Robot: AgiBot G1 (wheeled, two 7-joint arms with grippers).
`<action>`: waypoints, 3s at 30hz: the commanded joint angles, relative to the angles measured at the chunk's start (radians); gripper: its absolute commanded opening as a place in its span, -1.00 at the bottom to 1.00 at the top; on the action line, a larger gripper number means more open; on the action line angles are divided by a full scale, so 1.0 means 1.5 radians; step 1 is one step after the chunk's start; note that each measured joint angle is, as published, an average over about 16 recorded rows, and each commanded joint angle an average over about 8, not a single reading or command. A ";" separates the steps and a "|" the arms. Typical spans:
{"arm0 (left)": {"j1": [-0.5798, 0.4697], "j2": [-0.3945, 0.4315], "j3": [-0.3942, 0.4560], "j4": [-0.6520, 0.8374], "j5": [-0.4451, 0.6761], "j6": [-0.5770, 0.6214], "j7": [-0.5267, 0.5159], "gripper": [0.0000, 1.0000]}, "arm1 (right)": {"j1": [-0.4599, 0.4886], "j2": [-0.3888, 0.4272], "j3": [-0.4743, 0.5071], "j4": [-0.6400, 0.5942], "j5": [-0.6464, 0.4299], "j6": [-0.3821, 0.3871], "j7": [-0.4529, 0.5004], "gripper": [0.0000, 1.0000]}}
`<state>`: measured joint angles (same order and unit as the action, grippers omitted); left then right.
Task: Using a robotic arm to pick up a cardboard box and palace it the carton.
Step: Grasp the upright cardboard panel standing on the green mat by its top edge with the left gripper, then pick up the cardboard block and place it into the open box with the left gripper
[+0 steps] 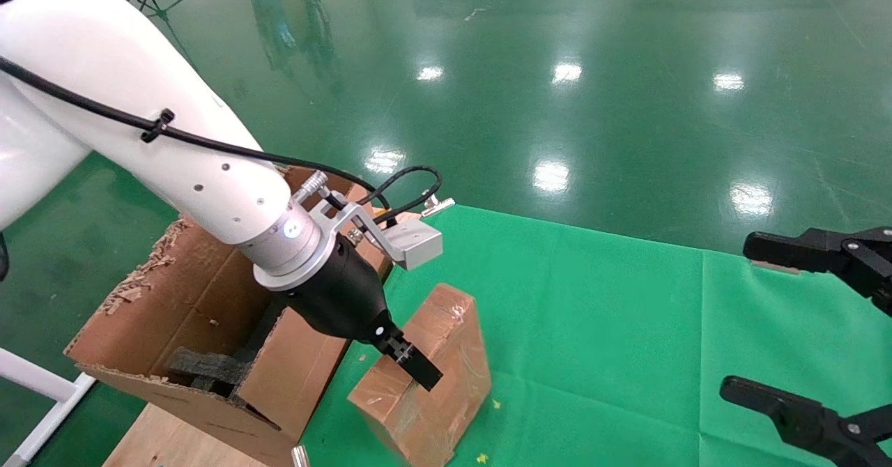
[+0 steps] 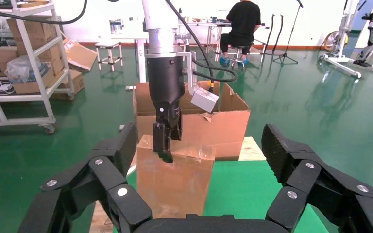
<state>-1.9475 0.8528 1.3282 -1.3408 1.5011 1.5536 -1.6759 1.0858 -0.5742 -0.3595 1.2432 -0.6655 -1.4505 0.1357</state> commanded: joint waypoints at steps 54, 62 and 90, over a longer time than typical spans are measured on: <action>-0.120 -0.145 -0.038 0.774 0.166 -0.170 0.622 -1.00 | 0.000 0.000 0.000 0.000 0.000 0.000 0.000 1.00; -0.071 -0.122 -0.047 0.835 0.150 -0.230 0.649 -1.00 | 0.000 0.000 0.000 0.000 0.000 0.000 0.000 1.00; 0.060 -0.065 -0.070 0.893 0.116 -0.373 0.650 -1.00 | 0.000 0.000 0.000 0.000 0.000 0.000 0.000 1.00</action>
<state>-1.8549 0.7572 1.2221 -0.0019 1.6741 0.9914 -0.7024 1.0859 -0.5741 -0.3598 1.2431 -0.6654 -1.4505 0.1356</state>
